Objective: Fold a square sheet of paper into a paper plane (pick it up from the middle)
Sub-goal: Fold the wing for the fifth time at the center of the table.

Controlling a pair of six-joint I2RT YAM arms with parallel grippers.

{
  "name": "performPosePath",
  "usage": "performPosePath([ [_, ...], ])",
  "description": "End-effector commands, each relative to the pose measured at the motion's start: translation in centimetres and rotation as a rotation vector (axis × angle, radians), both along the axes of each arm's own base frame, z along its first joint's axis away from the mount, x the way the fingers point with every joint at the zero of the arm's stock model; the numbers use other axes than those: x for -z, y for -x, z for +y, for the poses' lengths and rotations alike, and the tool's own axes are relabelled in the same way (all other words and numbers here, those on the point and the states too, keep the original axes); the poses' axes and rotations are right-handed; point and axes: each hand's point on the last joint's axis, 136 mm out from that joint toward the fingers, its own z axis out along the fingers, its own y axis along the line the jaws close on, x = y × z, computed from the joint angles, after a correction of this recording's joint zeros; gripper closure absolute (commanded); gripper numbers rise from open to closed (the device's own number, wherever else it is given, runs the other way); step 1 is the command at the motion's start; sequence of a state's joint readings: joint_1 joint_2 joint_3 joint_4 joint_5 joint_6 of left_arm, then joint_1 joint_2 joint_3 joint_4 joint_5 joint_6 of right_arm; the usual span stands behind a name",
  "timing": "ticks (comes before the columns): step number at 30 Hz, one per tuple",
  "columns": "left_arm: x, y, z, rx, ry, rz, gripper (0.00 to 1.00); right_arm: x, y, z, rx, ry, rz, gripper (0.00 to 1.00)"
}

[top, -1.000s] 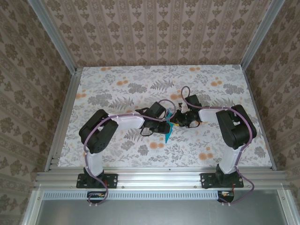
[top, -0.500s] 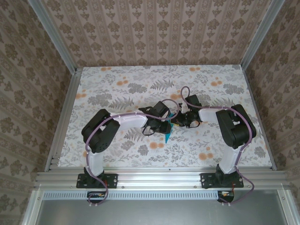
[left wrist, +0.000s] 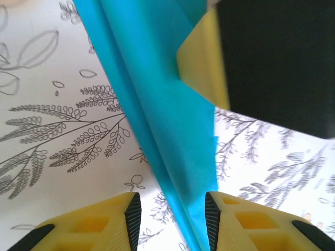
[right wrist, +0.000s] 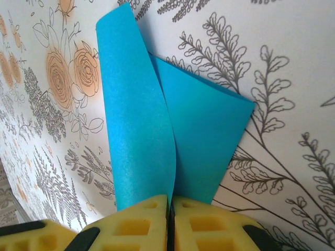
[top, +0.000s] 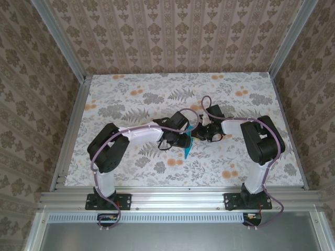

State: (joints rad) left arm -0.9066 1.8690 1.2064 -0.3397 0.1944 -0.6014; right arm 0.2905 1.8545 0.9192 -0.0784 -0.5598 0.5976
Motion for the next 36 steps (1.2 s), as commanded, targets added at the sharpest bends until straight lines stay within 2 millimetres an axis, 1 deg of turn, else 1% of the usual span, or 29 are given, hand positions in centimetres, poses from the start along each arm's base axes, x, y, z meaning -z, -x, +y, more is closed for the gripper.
performPosePath([
  [1,-3.0,-0.1,-0.4,-0.026,0.105,-0.018,0.61,5.1,1.5,-3.9,0.06,0.22,0.091,0.88],
  [4,-3.3,0.6,-0.9,-0.011,0.161,0.012,0.68,5.3,1.5,-3.9,0.058,0.224,0.093,0.88],
  [6,-3.0,1.0,-1.3,-0.001,0.187,0.04,0.73,5.3,1.5,-4.0,0.059,0.225,0.095,0.88],
  [9,-2.0,1.4,-1.5,0.002,0.178,0.065,0.79,5.3,1.5,-3.9,0.058,0.226,0.098,0.88],
  [13,-1.0,1.8,-1.7,0.009,0.159,0.084,0.83,5.3,1.4,-3.9,0.058,0.227,0.097,0.88],
  [15,-0.2,1.8,-1.5,0.004,0.125,0.09,0.85,5.3,1.4,-3.9,0.059,0.226,0.099,0.88],
  [20,1.0,1.8,-1.1,0.001,0.078,0.102,0.89,5.4,1.4,-3.8,0.057,0.227,0.102,0.89],
  [22,1.4,1.9,-1.2,0.004,0.078,0.113,0.88,5.5,1.5,-3.9,0.057,0.229,0.104,0.89],
  [36,2.3,2.2,-1.1,0.011,0.053,0.136,0.86,5.7,1.5,-3.8,0.057,0.232,0.11,0.89],
])
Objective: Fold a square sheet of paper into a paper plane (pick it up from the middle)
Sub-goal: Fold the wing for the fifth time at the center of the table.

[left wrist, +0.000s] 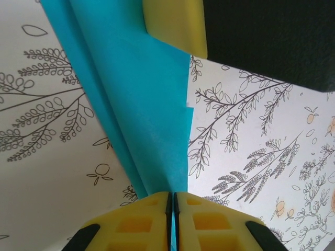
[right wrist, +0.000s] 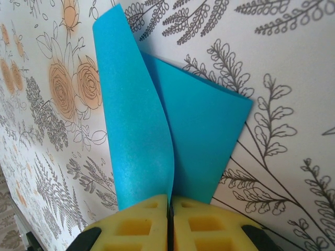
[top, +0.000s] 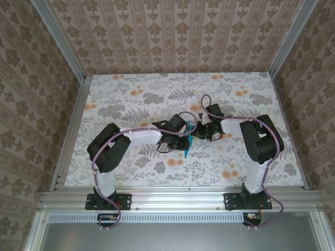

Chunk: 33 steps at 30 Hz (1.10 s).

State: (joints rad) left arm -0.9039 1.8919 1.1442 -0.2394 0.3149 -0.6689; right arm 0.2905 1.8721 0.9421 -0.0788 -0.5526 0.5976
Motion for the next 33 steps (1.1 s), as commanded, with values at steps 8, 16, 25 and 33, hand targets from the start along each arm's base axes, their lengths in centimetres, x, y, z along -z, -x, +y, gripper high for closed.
performPosePath([
  [8,1.5,0.7,0.3,0.022,-0.076,0.025,0.86,5.7,2.2,-4.0,0.055,0.229,0.119,0.89],
  [16,1.5,1.1,0.3,0.036,-0.094,0.027,0.83,5.8,2.3,-4.0,0.055,0.231,0.122,0.89],
  [25,-0.5,2.0,-0.3,0.042,-0.011,0.027,0.8,5.8,2.2,-4.0,0.058,0.232,0.123,0.89],
  [33,0.3,3.4,-0.5,0.055,-0.01,0.059,0.8,5.8,2.3,-4.0,0.056,0.233,0.124,0.89],
])
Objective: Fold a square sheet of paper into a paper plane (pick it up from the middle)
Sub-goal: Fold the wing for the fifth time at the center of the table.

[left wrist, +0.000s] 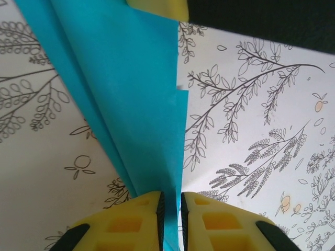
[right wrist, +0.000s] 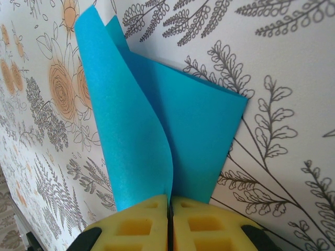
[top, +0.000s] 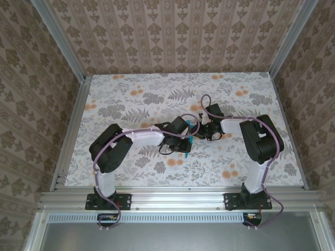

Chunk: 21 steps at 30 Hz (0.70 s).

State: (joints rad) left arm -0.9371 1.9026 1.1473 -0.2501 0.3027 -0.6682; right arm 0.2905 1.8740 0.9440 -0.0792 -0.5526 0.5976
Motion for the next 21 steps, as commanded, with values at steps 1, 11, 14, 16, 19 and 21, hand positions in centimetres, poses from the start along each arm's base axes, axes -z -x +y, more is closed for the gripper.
performPosePath([
  [1,-0.1,2.3,0.0,0.027,0.006,0.059,0.8,5.7,2.2,-4.0,0.057,0.233,0.122,0.89],
  [11,0.5,3.6,0.4,0.051,-0.023,0.08,0.79,5.9,2.3,-4.1,0.059,0.238,0.127,0.89],
  [14,0.6,4.0,0.4,0.057,-0.027,0.084,0.79,5.9,2.3,-4.1,0.061,0.239,0.129,0.9],
  [16,0.8,4.4,0.4,0.061,-0.032,0.088,0.78,5.9,2.3,-4.1,0.062,0.24,0.13,0.9],
  [19,1.1,5.0,0.3,0.07,-0.038,0.095,0.77,5.9,2.3,-4.1,0.061,0.239,0.129,0.89],
  [21,1.1,5.3,0.3,0.075,-0.042,0.097,0.77,5.9,2.3,-4.1,0.059,0.239,0.128,0.9],
])
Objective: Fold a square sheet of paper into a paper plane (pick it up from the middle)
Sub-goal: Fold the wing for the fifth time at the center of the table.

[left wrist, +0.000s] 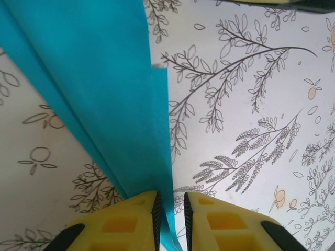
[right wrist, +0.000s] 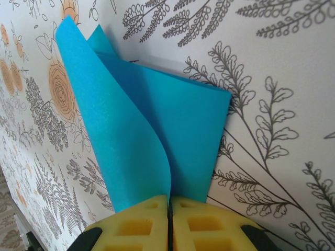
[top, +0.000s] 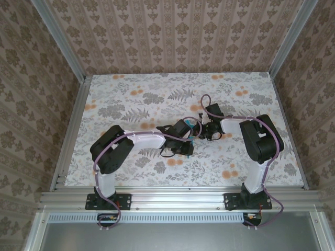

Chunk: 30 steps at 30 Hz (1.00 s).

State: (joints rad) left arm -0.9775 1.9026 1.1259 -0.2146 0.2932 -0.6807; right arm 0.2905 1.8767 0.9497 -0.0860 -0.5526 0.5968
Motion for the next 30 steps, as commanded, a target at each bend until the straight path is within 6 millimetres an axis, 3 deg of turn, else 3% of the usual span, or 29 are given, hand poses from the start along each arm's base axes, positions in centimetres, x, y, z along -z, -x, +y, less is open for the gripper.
performPosePath([
  [1,0.9,4.1,1.0,0.055,-0.056,0.106,0.77,6.0,2.4,-4.1,0.062,0.239,0.128,0.9],
  [16,1.2,6.6,1.5,0.078,-0.087,0.128,0.77,6.0,2.4,-4.2,0.066,0.242,0.129,0.9],
  [21,1.2,6.6,1.4,0.079,-0.082,0.124,0.8,6.0,2.4,-4.2,0.068,0.24,0.127,0.9],
  [25,-0.9,5.0,1.0,0.056,-0.045,0.061,0.8,5.9,2.4,-4.2,0.066,0.238,0.126,0.9],
  [30,-5.5,0.8,1.2,-0.051,0.058,-0.086,0.8,5.8,2.2,-4.1,0.068,0.235,0.124,0.9],
])
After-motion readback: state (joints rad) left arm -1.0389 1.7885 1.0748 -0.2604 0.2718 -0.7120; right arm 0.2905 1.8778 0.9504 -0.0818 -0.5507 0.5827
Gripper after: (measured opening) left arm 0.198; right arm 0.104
